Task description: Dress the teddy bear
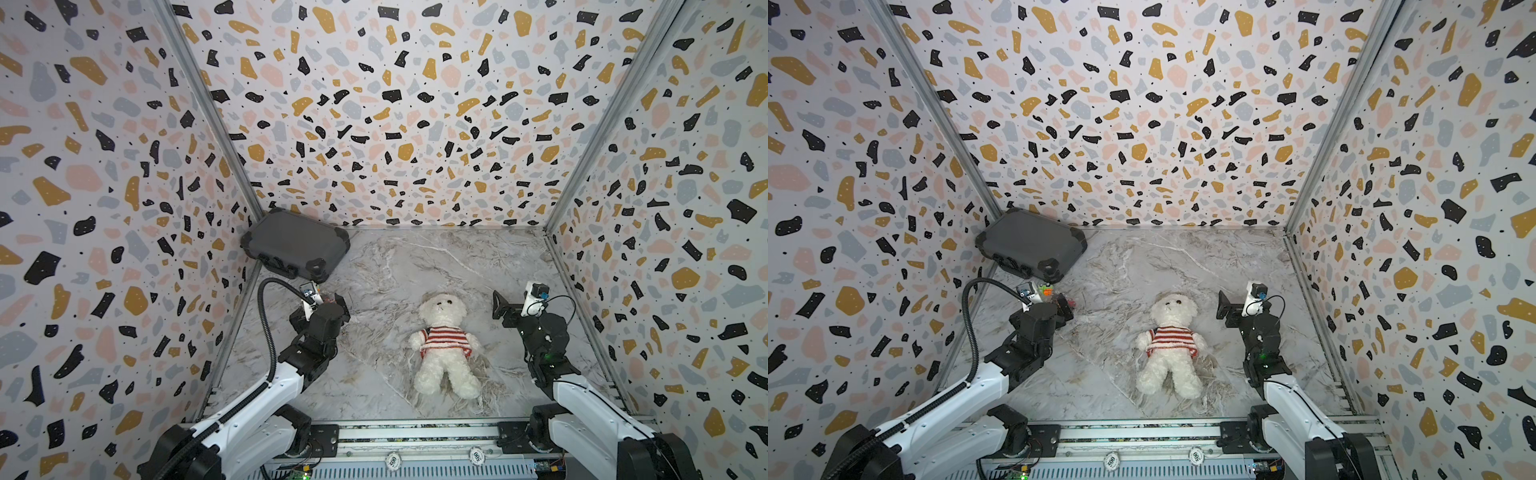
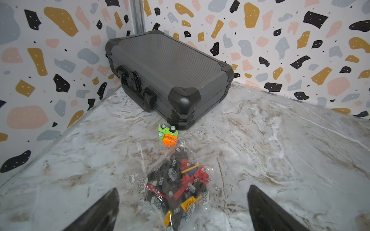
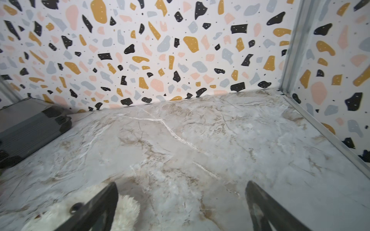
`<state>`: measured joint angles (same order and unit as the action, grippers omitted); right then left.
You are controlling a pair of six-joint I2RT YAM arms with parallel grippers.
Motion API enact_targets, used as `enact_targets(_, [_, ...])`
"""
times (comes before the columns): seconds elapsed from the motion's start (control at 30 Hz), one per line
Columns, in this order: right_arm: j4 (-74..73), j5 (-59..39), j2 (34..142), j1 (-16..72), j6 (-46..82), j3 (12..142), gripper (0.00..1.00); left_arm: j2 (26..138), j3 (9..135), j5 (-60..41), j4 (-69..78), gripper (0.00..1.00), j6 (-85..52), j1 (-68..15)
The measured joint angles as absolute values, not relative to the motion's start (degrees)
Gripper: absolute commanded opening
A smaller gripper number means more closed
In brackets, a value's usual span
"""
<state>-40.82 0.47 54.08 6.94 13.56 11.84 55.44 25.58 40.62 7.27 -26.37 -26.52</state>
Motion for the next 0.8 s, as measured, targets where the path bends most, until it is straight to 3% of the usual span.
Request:
enact_targets(0.47, [-52.2,-2.9,70.1,0.9,12.0,13.6,0.98,59.2,16.6,44.8,29.3,1.0,-11.5,-21.6])
enact_targets(0.8, [-51.1,1.9,69.3,2.9,8.9,14.2,0.97,64.1,11.5,42.2,46.8,1.0,-0.5,-19.0])
